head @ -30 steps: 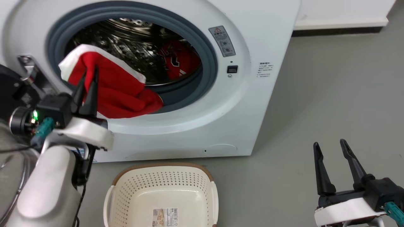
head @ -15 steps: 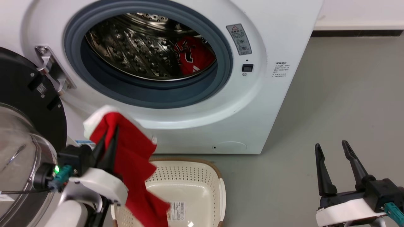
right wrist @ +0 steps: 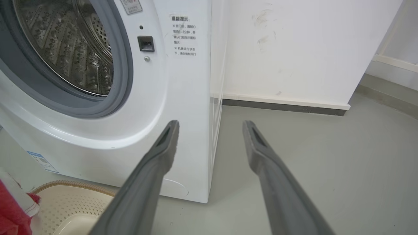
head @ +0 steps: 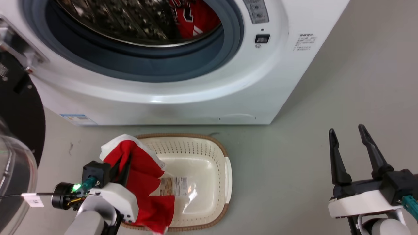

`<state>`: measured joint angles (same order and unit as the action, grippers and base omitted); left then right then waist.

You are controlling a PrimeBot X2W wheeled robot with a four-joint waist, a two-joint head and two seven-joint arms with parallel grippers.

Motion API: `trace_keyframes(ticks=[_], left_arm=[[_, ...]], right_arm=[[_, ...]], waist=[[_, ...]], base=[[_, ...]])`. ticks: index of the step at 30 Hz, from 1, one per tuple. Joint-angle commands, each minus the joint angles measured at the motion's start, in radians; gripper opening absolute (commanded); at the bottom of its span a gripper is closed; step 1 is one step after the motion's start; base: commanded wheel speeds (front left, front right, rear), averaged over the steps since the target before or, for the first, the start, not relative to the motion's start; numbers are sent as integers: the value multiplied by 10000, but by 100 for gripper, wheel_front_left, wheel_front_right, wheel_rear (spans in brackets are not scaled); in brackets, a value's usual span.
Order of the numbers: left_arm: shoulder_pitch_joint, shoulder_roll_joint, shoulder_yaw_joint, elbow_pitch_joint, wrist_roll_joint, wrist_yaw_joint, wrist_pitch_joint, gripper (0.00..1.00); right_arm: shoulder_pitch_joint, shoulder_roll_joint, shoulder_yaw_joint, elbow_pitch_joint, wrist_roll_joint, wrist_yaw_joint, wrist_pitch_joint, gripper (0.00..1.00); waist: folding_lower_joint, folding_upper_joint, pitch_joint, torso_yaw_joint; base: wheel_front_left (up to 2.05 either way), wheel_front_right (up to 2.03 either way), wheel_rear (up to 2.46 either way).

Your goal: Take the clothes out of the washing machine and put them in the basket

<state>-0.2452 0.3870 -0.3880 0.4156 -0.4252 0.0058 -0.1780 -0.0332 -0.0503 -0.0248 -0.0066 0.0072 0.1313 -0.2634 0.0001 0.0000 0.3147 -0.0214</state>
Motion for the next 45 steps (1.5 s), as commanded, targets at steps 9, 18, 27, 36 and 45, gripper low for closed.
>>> trace_keyframes(ticks=[9, 18, 27, 36, 45], left_arm=[[-1954, -664, -315, 2693, 282, -526, -631, 0], [-3990, -1182, -487, 5835, 434, -829, -822, 0], [-5070, -1560, -170, 7752, 56, -771, -869, 0], [-5401, -1600, 126, 7768, -13, -550, -879, 100], [-4542, -1645, 308, 7155, 267, -614, -874, 100]], right_arm=[[-586, 2, -114, -379, -238, -10, -19, 100], [-1056, 6, -354, -1053, -276, -10, -21, 100], [-1314, 3, -321, -1419, -523, -10, -19, 100], [-1302, 5, -343, -1448, -633, -10, -19, 100], [-1428, 3, -219, -942, -501, -10, -21, 100]], waist=[[-1, 0, 1891, -229], [-1, 0, 3671, -566], [-1, 0, 4580, -794], [-1, 0, 4900, -722], [-1, 0, 3879, -660]], base=[[0, 0, 0], [0, 0, 0], [0, 0, 0], [0, 0, 0], [0, 0, 0]])
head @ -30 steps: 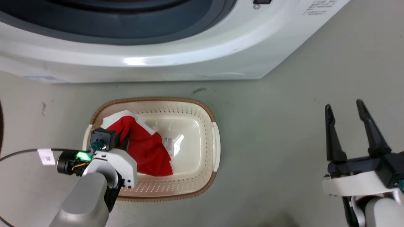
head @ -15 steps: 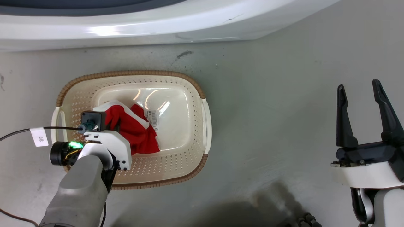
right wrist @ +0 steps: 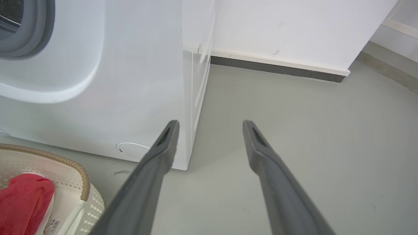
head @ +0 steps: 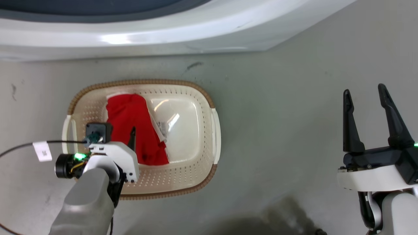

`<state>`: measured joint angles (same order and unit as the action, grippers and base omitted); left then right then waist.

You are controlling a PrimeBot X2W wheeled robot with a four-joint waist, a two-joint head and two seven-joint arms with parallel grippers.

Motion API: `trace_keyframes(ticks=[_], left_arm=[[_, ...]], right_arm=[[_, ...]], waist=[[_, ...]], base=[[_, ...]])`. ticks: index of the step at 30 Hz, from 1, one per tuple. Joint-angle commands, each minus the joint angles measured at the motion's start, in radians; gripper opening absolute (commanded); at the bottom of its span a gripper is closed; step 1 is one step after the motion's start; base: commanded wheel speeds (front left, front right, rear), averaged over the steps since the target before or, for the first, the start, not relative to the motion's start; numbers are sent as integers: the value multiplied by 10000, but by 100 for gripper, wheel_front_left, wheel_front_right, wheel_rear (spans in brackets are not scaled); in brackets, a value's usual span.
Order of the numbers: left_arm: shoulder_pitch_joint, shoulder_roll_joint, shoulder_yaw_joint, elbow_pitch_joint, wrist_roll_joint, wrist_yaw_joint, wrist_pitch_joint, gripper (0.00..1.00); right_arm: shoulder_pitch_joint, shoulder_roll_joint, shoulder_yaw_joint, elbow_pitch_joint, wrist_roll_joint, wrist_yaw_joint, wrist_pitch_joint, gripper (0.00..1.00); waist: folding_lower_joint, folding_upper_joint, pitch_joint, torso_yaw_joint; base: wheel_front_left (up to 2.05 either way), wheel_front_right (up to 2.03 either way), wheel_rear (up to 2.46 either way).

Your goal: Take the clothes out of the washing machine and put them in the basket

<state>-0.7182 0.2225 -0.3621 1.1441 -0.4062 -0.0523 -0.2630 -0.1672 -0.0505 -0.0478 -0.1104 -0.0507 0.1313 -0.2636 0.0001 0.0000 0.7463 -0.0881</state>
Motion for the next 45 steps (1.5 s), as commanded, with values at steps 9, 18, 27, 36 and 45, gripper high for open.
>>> trace_keyframes(ticks=[9, 18, 27, 36, 45], left_arm=[[1642, 46, 720, -1836, 370, -52, -26, 100], [3629, 147, 1632, -4491, 1261, -246, -26, 100], [4232, 147, 2431, -6519, 1590, -330, -26, 100], [2972, 1099, 2654, -7207, 1728, -495, 293, 100], [216, 2648, 2835, -7436, 1467, -647, 3100, 100]], right_arm=[[250, 5, -26, 656, 167, -10, -17, 100], [758, 5, 22, 1210, 374, -10, -19, 100], [1082, 7, 239, 1439, 570, -10, -17, 100], [1076, 7, 513, 1433, 1051, -10, -19, 100], [953, 10, 763, 1164, 1910, -10, -17, 100]], waist=[[-1, 0, -2037, 92], [-1, 0, -3835, 50], [-1, 0, -4441, -388], [-1, 0, -4169, -1741], [-1, 0, -2780, -3186]], base=[[0, 0, 0], [0, 0, 0], [0, 0, 0], [0, 0, 0], [0, 0, 0]])
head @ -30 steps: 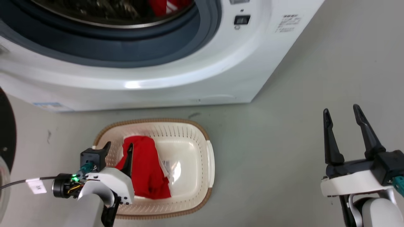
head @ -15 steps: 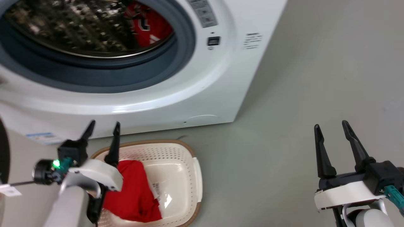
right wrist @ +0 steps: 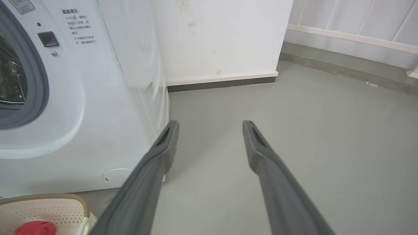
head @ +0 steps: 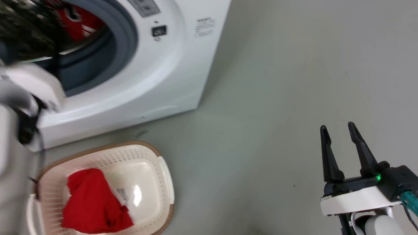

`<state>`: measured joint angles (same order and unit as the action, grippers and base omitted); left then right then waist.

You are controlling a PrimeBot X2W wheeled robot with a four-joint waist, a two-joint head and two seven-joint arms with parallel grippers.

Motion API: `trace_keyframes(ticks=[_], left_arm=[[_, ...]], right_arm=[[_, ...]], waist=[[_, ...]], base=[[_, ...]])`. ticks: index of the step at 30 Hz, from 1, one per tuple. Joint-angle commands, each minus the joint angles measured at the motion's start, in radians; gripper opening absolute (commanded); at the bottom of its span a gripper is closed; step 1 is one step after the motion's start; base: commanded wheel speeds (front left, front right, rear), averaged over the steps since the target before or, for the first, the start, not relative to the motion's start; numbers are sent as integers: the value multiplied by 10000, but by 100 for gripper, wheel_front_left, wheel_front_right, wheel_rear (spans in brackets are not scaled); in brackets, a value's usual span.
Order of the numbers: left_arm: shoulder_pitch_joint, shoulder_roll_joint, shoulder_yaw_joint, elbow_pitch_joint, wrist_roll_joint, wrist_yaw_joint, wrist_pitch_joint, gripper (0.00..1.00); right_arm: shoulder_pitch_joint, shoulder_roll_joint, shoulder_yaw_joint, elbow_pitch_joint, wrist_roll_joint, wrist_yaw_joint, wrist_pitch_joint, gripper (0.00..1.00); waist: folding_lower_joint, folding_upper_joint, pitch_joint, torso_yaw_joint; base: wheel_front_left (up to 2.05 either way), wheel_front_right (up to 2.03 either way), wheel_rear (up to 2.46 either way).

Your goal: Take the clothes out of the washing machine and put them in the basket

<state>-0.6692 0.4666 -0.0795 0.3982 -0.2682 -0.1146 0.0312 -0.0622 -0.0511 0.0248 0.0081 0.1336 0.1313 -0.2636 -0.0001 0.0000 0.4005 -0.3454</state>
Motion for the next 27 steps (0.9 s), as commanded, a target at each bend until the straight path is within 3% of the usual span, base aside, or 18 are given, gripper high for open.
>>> trace_keyframes(ticks=[1, 11, 18, 27], left_arm=[[-638, 473, -62, 107, 162, -46, 585, 100], [-4052, 2237, -688, 1370, 537, -134, 3372, 100], [-6525, 2410, -1529, 2908, 914, -132, 4801, 100], [-8662, 2030, -2293, 4919, 1235, -139, 5896, 100]], right_arm=[[-128, 17, 102, -22, 178, -10, -19, 100], [-170, 22, 914, -108, 1106, -10, -18, 100], [216, 20, 913, -370, 1482, -10, -18, 100], [457, 19, 1198, -615, 1630, -10, -18, 100]], waist=[[1, 0, 877, -762], [1, 0, 2453, -2071], [1, 0, 3147, -2093], [1, 0, 3696, -2048]], base=[[0, 0, 0], [0, 0, 0], [0, 0, 0], [0, 0, 0]])
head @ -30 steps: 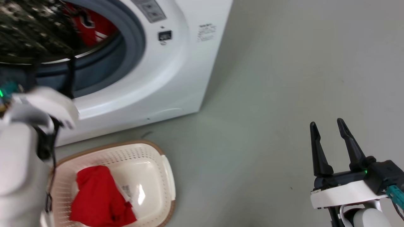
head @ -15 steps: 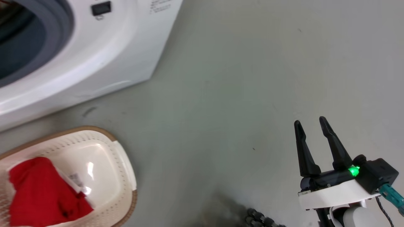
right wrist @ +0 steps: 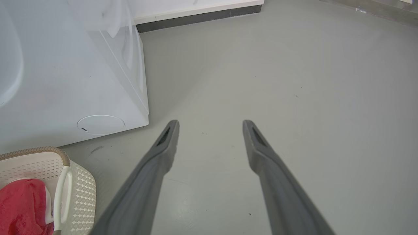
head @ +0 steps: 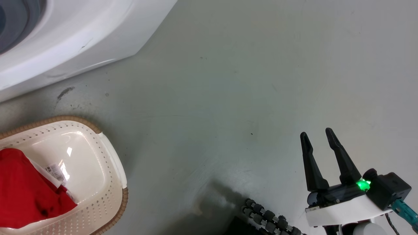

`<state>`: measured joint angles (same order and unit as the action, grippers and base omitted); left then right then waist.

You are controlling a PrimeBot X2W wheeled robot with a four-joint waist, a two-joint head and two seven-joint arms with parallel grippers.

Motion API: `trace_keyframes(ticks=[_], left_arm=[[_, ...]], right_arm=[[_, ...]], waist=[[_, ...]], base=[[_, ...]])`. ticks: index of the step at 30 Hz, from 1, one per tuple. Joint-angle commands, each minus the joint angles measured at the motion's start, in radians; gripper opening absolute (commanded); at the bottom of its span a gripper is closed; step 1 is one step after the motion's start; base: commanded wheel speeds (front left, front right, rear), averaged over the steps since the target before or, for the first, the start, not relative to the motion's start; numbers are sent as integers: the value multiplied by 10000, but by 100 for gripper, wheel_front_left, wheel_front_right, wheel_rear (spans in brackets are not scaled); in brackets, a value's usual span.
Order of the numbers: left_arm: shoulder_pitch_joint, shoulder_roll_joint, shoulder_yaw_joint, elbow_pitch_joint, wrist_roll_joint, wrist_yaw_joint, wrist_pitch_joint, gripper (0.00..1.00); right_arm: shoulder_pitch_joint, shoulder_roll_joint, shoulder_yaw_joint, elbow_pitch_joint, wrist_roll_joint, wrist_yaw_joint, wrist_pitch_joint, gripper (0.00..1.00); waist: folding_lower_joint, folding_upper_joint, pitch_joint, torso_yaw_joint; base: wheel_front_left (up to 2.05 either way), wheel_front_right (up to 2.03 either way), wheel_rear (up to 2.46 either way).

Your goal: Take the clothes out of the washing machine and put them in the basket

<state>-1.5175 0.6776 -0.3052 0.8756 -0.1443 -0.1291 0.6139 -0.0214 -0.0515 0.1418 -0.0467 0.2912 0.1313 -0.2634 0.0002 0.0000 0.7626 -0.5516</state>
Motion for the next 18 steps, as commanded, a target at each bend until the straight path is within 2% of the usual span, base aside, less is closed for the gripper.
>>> trace_keyframes(ticks=[1, 7, 8, 9, 10, 18], left_arm=[[-314, -119, -109, 316, 16, 6, 134, 100], [-673, -281, -651, 1047, -265, 3, 267, 100], [-598, -418, -840, 1141, -512, 3, 417, 95], [-628, -415, -908, 1242, -709, 1, 556, 45], [-711, -393, -1025, 1278, -823, 3, 648, 0], [-932, 0, -1966, 1192, -1421, 2, -97, 0]], right_arm=[[51, 23, 46, -89, 80, -10, -20, 100], [-61, 23, 133, -61, 184, -10, -20, 100], [-92, 23, 133, -42, 204, -10, -19, 100], [-122, 21, 128, -29, 236, -10, -20, 100], [-168, 21, 129, -15, 257, -10, -20, 100], [-451, 21, 131, 63, 294, -10, -19, 100]], waist=[[-2, 0, 121, 23], [-2, 0, 282, 71], [-2, 0, 286, 80], [-2, 0, 298, 91], [-2, 0, 317, 100], [-2, 0, 239, 73]], base=[[2, 2, 2], [1, 1, 1], [0, 0, 0], [0, 0, 0], [0, 0, 0], [0, 0, 0]])
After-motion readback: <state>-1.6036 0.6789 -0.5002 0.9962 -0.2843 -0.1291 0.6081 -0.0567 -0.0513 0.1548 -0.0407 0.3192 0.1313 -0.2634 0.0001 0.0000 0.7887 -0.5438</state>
